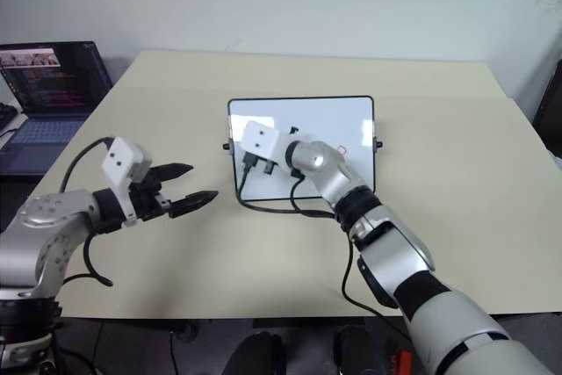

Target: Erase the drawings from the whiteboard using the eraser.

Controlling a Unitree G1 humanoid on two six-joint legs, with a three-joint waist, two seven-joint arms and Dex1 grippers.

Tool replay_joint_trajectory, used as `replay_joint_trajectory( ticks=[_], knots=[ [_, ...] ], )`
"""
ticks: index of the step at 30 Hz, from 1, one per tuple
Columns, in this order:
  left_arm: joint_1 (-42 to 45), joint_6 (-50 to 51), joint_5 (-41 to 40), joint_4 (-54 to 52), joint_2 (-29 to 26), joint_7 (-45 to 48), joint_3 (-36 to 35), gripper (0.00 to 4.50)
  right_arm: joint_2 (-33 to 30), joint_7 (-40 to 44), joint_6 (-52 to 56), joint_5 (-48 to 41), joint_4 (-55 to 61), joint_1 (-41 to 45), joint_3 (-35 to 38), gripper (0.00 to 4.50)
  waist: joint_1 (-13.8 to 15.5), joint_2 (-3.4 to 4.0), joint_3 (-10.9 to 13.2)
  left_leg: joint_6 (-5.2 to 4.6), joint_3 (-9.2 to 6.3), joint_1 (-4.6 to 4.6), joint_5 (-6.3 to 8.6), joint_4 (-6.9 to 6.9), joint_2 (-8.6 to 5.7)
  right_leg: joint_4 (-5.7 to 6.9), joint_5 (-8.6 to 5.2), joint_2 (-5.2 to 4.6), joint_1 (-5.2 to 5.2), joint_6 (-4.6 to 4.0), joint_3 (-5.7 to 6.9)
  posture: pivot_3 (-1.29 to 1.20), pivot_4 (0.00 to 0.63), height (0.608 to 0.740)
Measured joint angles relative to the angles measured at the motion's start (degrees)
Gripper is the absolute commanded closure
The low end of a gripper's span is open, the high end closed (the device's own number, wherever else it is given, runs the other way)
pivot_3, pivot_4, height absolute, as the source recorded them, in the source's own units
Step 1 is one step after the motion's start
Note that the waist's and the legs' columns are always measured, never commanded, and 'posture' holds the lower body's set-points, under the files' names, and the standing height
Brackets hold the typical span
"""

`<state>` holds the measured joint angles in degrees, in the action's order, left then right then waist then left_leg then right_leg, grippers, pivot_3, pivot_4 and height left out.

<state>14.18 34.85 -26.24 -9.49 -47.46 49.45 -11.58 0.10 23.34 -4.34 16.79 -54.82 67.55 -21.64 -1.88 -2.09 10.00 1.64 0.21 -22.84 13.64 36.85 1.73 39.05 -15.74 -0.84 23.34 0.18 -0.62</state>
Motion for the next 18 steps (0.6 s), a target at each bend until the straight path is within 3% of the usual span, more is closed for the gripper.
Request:
replay_joint_trajectory(
  ticks=[8,12,18],
  knots=[
    [-0.27,-0.03,-0.06,-0.04,-0.08,0.00,-0.12,0.00,1.70,5.51,-0.13,0.11,-1.66,0.62,-1.21,3.18,-0.02,0.00,0.00,0.04,0.02,-0.05,0.05,-0.14,0.01,-0.07,-0.05,-0.01,0.07,-0.04,-0.01,0.00,0.150,0.740],
    [-0.30,-0.12,-0.07,-0.04,-0.09,-0.11,-0.14,0.00,1.58,3.76,-0.59,0.03,-1.66,0.38,-0.81,3.18,-0.03,0.00,0.00,0.04,0.00,-0.04,0.05,-0.13,0.01,-0.02,-0.05,-0.01,0.07,-0.05,0.01,0.00,0.150,0.740],
    [0.18,-0.67,-0.03,-0.02,0.43,-0.71,-0.13,0.00,0.23,4.41,2.11,-5.33,5.30,-2.88,5.70,3.18,0.09,0.01,0.01,0.05,-0.01,-0.12,0.06,-0.13,0.00,-0.09,-0.05,-0.04,0.07,-0.04,0.04,0.00,0.150,0.740]
  ],
)
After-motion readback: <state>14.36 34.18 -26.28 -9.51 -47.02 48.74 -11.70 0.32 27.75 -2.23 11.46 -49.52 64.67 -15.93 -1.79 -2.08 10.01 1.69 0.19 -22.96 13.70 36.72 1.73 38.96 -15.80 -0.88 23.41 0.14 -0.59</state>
